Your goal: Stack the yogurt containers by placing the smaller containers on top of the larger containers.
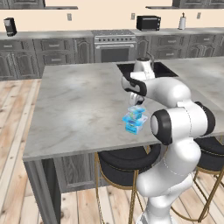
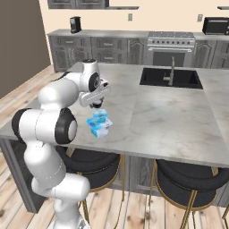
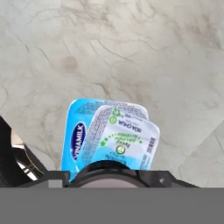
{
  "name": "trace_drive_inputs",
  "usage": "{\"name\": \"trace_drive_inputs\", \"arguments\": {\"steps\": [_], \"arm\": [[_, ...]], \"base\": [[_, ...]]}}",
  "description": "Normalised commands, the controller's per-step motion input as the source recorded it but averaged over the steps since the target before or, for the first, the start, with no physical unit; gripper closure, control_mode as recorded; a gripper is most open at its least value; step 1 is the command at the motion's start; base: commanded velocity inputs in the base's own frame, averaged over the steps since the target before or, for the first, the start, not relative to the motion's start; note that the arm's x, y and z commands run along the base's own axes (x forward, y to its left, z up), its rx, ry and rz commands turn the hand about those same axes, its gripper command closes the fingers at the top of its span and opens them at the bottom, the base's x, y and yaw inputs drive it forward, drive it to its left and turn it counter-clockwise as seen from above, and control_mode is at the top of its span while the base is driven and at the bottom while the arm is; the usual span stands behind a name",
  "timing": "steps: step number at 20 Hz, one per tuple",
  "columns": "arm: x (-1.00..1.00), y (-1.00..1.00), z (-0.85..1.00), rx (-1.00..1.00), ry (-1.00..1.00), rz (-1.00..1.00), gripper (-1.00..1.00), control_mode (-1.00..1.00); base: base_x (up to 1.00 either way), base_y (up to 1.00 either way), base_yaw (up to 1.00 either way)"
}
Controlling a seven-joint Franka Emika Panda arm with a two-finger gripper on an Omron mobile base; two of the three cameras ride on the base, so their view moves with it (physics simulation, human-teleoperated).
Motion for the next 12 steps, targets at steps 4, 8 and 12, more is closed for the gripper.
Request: {"name": "trace_drive_inputs", "arguments": {"steps": [4,8,12], "arm": [[0.0,0.0,-0.21,0.0,0.0,0.0,1.0,-1.0],[0.01,0.0,-0.18,0.0,0.0,0.0,1.0,-1.0],[0.04,-0.02,-0.15,0.0,0.0,0.0,1.0,-1.0]], "base": [[0.0,0.0,0.0],[0.0,0.0,0.0],[0.0,0.0,0.0]]}}
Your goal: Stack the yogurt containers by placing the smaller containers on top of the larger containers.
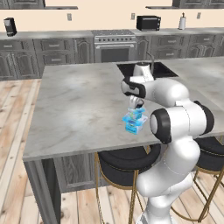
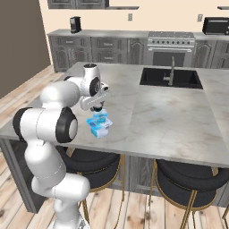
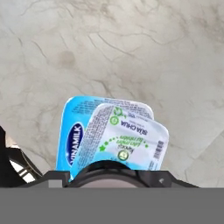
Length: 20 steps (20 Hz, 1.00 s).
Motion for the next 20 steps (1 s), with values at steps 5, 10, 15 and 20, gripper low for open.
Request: {"name": "trace_drive_inputs", "arguments": {"steps": [5,10,15,20], "arm": [[0.06,-0.03,-0.1,0.0,0.0,0.0,1.0,-1.0],[0.07,-0.01,-0.1,0.0,0.0,0.0,1.0,-1.0],[0.08,0.0,-0.09,0.0,0.0,0.0,1.0,-1.0],[0.09,0.0,-0.08,0.0,0.0,0.0,1.0,-1.0]], "base": [[0.0,0.0,0.0],[0.0,0.0,0.0],[0.0,0.0,0.0],[0.0,0.0,0.0]]}}
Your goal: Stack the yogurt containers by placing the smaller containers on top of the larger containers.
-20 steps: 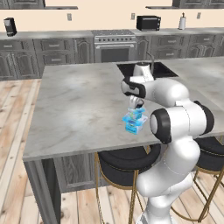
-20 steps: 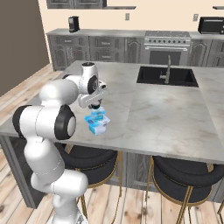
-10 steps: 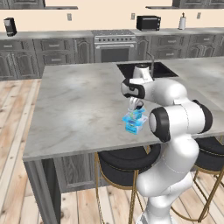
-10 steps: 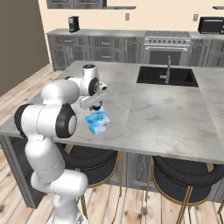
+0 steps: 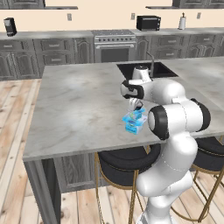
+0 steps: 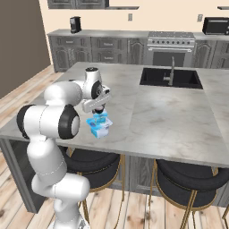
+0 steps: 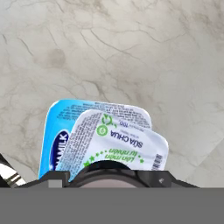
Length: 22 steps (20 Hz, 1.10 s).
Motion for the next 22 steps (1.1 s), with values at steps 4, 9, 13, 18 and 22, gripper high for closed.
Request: {"name": "trace_drive_inputs", "arguments": {"steps": [4,9,13,18,22], "arm": [[0.1,0.0,-0.07,0.0,0.0,0.0,1.0,-1.0],[0.09,0.0,-0.08,0.0,0.0,0.0,-1.0,-1.0],[0.08,0.0,-0.09,0.0,0.0,0.0,-1.0,-1.0],[0.08,0.0,-0.1,0.0,0.0,0.0,-1.0,-1.0],[0.1,0.0,-0.06,0.0,0.0,0.0,-1.0,-1.0]], "base": [[0.0,0.0,0.0],[0.0,0.0,0.0],[0.0,0.0,0.0],[0.0,0.0,0.0],[0.0,0.0,0.0]]}}
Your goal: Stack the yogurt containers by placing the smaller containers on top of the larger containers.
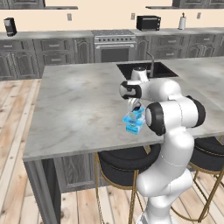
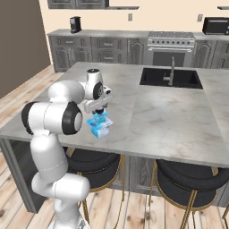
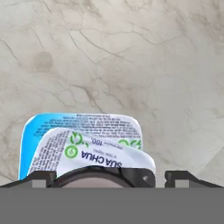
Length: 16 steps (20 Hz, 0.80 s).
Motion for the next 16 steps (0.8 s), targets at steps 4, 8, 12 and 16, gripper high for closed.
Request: {"name": "trace_drive_inputs", "arguments": {"steps": [4,8,12,16], "arm": [[0.0,-0.01,0.01,0.0,0.0,0.0,-1.0,-1.0],[0.0,-0.07,0.23,0.01,-0.04,0.0,-1.0,-1.0],[0.0,-0.07,0.31,0.01,-0.07,0.0,-1.0,-1.0],[-0.03,-0.04,0.49,0.0,-0.12,0.0,-1.0,-1.0]], "base": [[0.0,0.0,0.0],[0.0,0.0,0.0],[0.0,0.0,0.0],[0.0,0.0,0.0]]}}
